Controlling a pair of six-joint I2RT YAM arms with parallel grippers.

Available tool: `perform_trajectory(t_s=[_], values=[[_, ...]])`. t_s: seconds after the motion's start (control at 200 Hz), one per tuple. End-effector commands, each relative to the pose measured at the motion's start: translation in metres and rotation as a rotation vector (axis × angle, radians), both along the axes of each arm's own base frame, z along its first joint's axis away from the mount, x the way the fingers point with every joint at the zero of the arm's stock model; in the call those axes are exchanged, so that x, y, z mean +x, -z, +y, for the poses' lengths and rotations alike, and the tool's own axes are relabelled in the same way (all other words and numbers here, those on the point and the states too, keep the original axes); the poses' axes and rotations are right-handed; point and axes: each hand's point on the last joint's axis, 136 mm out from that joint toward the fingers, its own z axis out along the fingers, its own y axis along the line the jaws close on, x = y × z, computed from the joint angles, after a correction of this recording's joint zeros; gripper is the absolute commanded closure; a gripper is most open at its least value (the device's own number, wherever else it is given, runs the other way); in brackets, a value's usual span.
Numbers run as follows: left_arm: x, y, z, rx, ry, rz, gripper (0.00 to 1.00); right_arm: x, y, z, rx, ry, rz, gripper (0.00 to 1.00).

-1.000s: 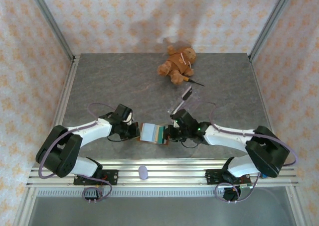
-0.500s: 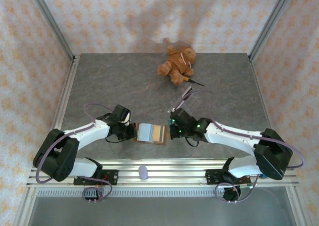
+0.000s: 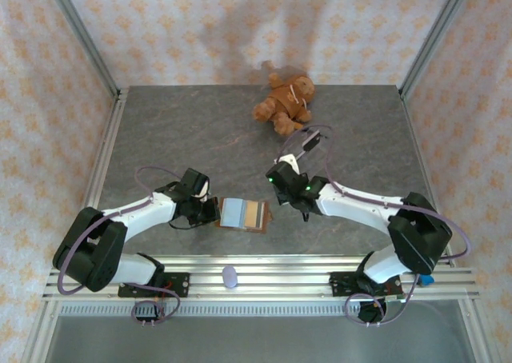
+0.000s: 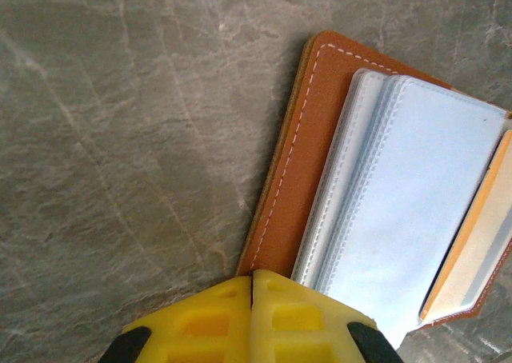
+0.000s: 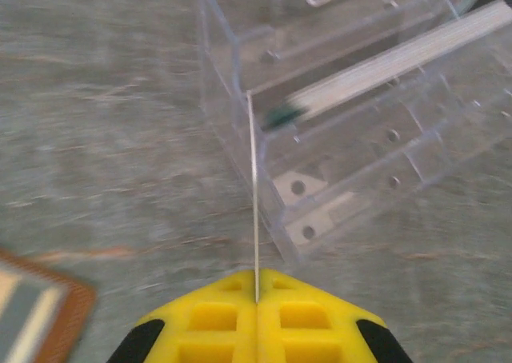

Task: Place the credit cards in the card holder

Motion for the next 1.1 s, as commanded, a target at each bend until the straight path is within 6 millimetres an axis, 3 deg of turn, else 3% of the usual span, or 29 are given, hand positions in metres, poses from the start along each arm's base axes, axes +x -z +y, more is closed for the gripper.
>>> perform_trajectory(t_s=[0.0, 0.085, 0.15, 0.29, 0.411, 0.506, 0.646, 0.846, 1.096], values=[[-0.009, 0.016, 0.015, 0.062, -0.042, 0.046, 1.00, 0.015, -0.008, -0.034, -0.122, 0.128, -0.081, 1.00], [-0.009, 0.016, 0.014, 0.056, -0.039, 0.046, 1.00, 0.016, -0.008, -0.041, -0.104, 0.157, -0.069, 1.00], [-0.008, 0.016, 0.013, 0.050, -0.036, 0.046, 1.00, 0.011, -0.011, -0.030, -0.037, 0.116, -0.037, 1.00], [-0.008, 0.014, 0.012, 0.046, -0.032, 0.044, 1.00, -0.025, -0.013, 0.030, 0.285, -0.075, 0.179, 1.00], [-0.009, 0.013, 0.011, 0.039, -0.033, 0.040, 1.00, -0.061, -0.012, 0.083, 0.599, -0.138, 0.424, 1.00], [-0.009, 0.015, 0.011, 0.031, -0.038, 0.041, 1.00, -0.072, -0.009, 0.112, 0.794, -0.113, 0.533, 1.00], [-0.009, 0.017, 0.010, 0.029, -0.040, 0.047, 1.00, -0.075, 0.013, 0.144, 0.897, -0.109, 0.623, 1.00], [-0.011, 0.017, 0.009, 0.015, -0.056, 0.057, 1.00, -0.067, 0.032, 0.151, 0.959, -0.002, 0.649, 1.00], [-0.013, 0.019, 0.009, 0.015, -0.052, 0.061, 1.00, -0.074, 0.043, 0.136, 0.959, 0.053, 0.677, 1.00]])
